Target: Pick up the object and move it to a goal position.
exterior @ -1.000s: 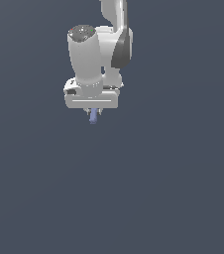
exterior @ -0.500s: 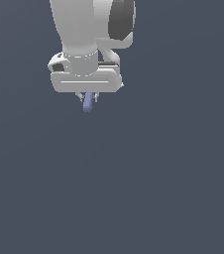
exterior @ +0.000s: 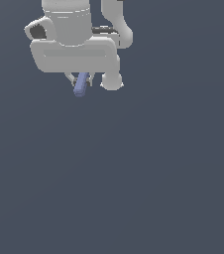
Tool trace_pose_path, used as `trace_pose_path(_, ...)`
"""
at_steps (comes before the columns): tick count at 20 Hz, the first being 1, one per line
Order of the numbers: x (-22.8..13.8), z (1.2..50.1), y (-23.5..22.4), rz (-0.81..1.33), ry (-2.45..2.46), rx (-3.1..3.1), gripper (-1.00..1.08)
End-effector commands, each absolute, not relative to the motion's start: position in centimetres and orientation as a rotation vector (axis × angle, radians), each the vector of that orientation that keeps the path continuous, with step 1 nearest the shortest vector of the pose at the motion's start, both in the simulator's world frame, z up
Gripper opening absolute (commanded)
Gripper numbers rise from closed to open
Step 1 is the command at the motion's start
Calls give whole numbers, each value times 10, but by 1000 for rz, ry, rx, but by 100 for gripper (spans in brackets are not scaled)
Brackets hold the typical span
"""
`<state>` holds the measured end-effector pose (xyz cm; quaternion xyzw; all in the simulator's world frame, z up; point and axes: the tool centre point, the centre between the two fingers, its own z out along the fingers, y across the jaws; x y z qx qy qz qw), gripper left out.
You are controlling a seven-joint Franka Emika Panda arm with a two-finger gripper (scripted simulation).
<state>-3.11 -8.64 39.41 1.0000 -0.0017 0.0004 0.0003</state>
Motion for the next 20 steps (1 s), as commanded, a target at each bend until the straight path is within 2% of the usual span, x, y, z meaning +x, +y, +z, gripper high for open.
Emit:
trace_pose_path(1, -25, 412, -87, 0, -5, 3141, -100)
trace_pose_path(11, -5, 468, -91, 0, -4, 3141, -100)
trace_pose_path(20, 5, 494, -93, 0, -4, 3141, -100)
